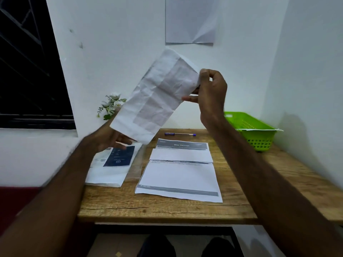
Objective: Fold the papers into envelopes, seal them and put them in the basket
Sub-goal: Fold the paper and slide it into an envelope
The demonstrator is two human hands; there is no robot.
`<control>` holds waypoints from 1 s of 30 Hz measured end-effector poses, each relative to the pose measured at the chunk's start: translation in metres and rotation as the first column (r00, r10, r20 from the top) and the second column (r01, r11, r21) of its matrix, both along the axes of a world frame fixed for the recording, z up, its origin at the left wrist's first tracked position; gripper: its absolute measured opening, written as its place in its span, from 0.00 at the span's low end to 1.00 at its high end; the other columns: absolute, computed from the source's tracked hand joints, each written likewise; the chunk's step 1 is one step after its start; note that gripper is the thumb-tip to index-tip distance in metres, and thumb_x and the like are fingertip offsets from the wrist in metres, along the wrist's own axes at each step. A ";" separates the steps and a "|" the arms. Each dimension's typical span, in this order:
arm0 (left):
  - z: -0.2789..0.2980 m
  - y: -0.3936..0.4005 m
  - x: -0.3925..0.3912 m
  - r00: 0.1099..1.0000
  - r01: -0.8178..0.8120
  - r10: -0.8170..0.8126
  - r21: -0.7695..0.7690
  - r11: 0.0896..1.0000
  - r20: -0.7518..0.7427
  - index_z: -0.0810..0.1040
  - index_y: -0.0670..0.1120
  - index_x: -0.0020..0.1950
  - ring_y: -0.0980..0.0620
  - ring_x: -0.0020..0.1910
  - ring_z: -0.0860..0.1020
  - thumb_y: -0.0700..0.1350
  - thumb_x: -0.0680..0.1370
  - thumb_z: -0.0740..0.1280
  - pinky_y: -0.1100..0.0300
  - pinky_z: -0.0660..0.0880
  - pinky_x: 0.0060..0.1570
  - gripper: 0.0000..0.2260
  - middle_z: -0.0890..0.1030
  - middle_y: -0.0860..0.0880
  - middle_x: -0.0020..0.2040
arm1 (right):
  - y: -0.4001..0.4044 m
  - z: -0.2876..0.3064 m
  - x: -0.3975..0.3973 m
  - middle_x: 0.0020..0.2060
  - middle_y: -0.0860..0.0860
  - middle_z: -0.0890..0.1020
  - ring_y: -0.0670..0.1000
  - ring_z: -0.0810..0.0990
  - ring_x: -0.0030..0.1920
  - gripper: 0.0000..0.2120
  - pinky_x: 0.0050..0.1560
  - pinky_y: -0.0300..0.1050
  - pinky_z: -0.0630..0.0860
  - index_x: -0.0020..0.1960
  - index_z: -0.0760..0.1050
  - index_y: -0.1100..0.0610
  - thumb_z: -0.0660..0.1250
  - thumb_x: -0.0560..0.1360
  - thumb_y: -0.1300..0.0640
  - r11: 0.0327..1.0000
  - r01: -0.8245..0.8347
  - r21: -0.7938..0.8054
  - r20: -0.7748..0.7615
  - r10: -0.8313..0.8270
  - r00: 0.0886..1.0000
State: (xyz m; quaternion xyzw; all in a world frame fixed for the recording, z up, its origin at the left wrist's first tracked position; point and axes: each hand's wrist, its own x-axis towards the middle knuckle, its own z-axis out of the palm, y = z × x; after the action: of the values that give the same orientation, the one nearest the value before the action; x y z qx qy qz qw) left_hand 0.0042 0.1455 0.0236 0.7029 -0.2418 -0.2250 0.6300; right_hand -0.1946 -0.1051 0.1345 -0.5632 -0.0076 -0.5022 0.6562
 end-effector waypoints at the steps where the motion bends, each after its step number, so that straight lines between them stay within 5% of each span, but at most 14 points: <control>1: 0.001 -0.002 -0.002 0.996 0.073 -0.068 0.090 0.993 -0.064 0.84 0.48 0.62 0.46 0.41 0.86 0.61 0.85 0.51 0.55 0.82 0.35 0.26 0.85 0.37 0.57 | -0.004 -0.004 0.002 0.46 0.60 0.79 0.55 0.85 0.36 0.09 0.31 0.51 0.83 0.55 0.75 0.62 0.61 0.83 0.56 1.000 -0.003 0.016 0.002 0.003 1.000; 3: 0.004 -0.007 0.000 0.968 0.219 -0.180 0.236 0.947 -0.174 0.81 0.43 0.67 0.47 0.39 0.85 0.57 0.84 0.52 0.58 0.81 0.33 0.26 0.83 0.35 0.61 | -0.010 -0.013 0.006 0.45 0.60 0.77 0.56 0.84 0.36 0.09 0.33 0.53 0.84 0.56 0.74 0.63 0.61 0.84 0.57 0.999 -0.026 0.045 0.009 0.026 1.000; 6: 0.010 -0.015 0.002 0.920 0.332 -0.264 0.219 0.917 -0.290 0.80 0.42 0.68 0.49 0.38 0.85 0.53 0.82 0.60 0.58 0.81 0.32 0.21 0.83 0.36 0.61 | -0.014 -0.030 0.013 0.46 0.60 0.76 0.57 0.84 0.37 0.10 0.36 0.56 0.85 0.58 0.73 0.65 0.60 0.85 0.58 0.995 -0.061 0.077 0.000 0.061 0.998; 12: 0.015 -0.022 0.004 0.898 0.130 -0.184 -0.159 0.979 -0.399 0.80 0.40 0.65 0.56 0.33 0.84 0.44 0.78 0.63 0.62 0.82 0.30 0.17 0.86 0.43 0.55 | -0.020 -0.052 0.022 0.46 0.61 0.77 0.58 0.85 0.38 0.08 0.36 0.51 0.84 0.57 0.73 0.63 0.59 0.85 0.58 0.980 -0.156 0.123 -0.045 0.163 0.986; 17: 0.004 0.003 0.017 0.851 -0.063 -0.055 -0.205 0.977 -0.522 0.79 0.40 0.63 0.58 0.33 0.83 0.40 0.74 0.68 0.68 0.80 0.30 0.17 0.87 0.47 0.48 | -0.024 -0.069 0.028 0.42 0.56 0.80 0.55 0.86 0.41 0.06 0.37 0.53 0.84 0.49 0.75 0.58 0.61 0.83 0.61 0.953 -0.279 0.120 -0.176 0.297 0.938; 22: -0.003 0.023 0.022 0.916 -0.214 0.191 -0.028 0.976 -0.352 0.82 0.43 0.60 0.55 0.34 0.85 0.45 0.71 0.76 0.62 0.81 0.28 0.19 0.87 0.47 0.42 | -0.021 -0.093 0.040 0.45 0.57 0.87 0.58 0.86 0.46 0.05 0.37 0.46 0.82 0.53 0.78 0.58 0.67 0.79 0.57 0.926 -0.300 0.228 -0.514 0.376 0.771; 25: -0.005 0.024 0.025 0.941 -0.221 0.224 0.041 0.974 -0.253 0.81 0.43 0.63 0.49 0.41 0.86 0.45 0.76 0.74 0.54 0.84 0.36 0.16 0.88 0.43 0.49 | -0.021 -0.105 0.041 0.55 0.62 0.85 0.60 0.86 0.55 0.11 0.49 0.53 0.83 0.56 0.81 0.63 0.72 0.75 0.61 0.891 -0.392 0.230 -0.640 0.442 0.628; 28: -0.005 0.015 0.024 0.935 -0.329 0.333 0.055 0.943 -0.118 0.82 0.44 0.61 0.44 0.51 0.82 0.43 0.77 0.75 0.48 0.82 0.50 0.13 0.85 0.41 0.57 | -0.018 -0.110 0.040 0.57 0.59 0.86 0.56 0.87 0.46 0.17 0.42 0.49 0.85 0.63 0.79 0.66 0.71 0.75 0.66 0.870 -0.443 0.215 -0.694 0.455 0.557; 30: -0.005 0.008 0.022 0.894 -0.447 0.448 0.042 0.893 -0.015 0.85 0.47 0.53 0.45 0.47 0.82 0.42 0.75 0.77 0.50 0.81 0.46 0.08 0.85 0.42 0.54 | -0.017 -0.111 0.042 0.50 0.59 0.86 0.54 0.86 0.40 0.14 0.37 0.48 0.84 0.60 0.80 0.65 0.70 0.74 0.70 0.866 -0.456 0.206 -0.713 0.452 0.536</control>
State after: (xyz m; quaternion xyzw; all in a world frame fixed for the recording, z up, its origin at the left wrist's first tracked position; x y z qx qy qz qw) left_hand 0.0264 0.1534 0.0189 0.7486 -0.0617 -0.0869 0.6544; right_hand -0.1528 -0.1225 0.0236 -0.6970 0.1127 -0.0415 0.7069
